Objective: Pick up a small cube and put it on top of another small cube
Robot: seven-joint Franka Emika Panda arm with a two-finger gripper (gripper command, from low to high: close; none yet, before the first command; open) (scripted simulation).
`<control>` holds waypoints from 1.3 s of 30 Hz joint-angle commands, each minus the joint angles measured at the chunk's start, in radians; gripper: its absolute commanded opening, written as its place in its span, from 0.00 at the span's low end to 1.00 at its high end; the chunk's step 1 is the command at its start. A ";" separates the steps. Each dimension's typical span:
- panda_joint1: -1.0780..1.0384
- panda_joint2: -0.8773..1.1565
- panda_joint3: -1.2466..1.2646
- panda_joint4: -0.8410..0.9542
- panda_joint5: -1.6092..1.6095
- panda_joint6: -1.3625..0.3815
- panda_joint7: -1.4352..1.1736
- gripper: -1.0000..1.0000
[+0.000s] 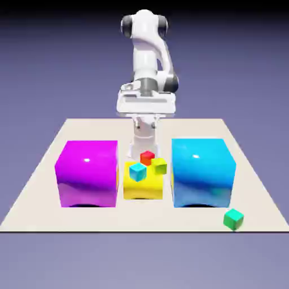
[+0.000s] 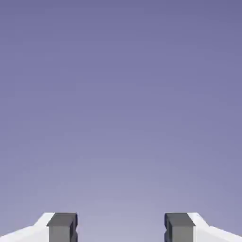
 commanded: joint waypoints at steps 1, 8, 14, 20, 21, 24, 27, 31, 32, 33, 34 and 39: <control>-0.008 0.036 0.016 0.027 0.006 -0.024 0.020 0.50; -0.063 0.290 0.129 0.215 0.049 -0.191 0.157 0.50; -0.111 0.507 0.226 0.376 0.086 -0.335 0.274 0.50; -0.158 0.725 0.323 0.536 0.123 -0.478 0.391 0.50; -0.166 0.761 0.340 0.563 0.129 -0.502 0.411 0.50; -0.190 0.870 0.388 0.644 0.147 -0.574 0.470 0.50; -0.214 0.979 0.437 0.724 0.166 -0.646 0.528 0.50; -0.245 1.124 0.501 0.832 0.190 -0.741 0.607 0.50; -0.253 1.160 0.518 0.858 0.197 -0.765 0.626 0.50; -0.261 1.196 0.534 0.885 0.203 -0.789 0.646 0.50; -0.269 1.232 0.550 0.912 0.209 -0.813 0.665 0.50; -0.309 1.413 0.631 1.046 0.240 -0.933 0.763 0.50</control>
